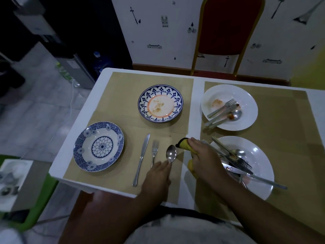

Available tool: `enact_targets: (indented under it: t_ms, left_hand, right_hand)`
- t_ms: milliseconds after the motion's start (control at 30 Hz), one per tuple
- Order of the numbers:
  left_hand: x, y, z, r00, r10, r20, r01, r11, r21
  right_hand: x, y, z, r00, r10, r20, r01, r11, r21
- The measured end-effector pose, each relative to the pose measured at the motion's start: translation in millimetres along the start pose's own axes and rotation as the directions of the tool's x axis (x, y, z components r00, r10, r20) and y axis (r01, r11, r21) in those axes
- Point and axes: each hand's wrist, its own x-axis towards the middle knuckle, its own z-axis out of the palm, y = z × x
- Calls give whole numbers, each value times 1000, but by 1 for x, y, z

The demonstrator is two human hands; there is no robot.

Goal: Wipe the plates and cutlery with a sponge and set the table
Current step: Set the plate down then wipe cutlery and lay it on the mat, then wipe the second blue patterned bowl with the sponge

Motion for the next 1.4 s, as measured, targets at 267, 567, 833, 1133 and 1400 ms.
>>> enact_targets:
  t_ms: [267, 567, 833, 1133, 1400]
  left_hand:
    - [3, 1, 0, 995, -19, -94, 12, 997, -72]
    - [57, -37, -72, 848, -495, -191, 260, 702, -663]
    - [146, -88, -115, 792, -589, 161, 362, 240, -901]
    - [190, -102, -112, 763, -509, 399, 376, -154, -914]
    - [171, -99, -131, 798, -484, 359, 342, -128, -931]
  right_hand:
    - [27, -5, -12, 999, -43, 19, 42, 999, 23]
    - [68, -26, 14, 988, -37, 147, 57, 990, -133]
    - [102, -31, 59, 932, 58, 357, 65, 944, -325]
    - [111, -34, 67, 926, 156, 344, 8, 902, -431]
    - [101, -57, 34, 949, 279, 146, -259, 955, -141]
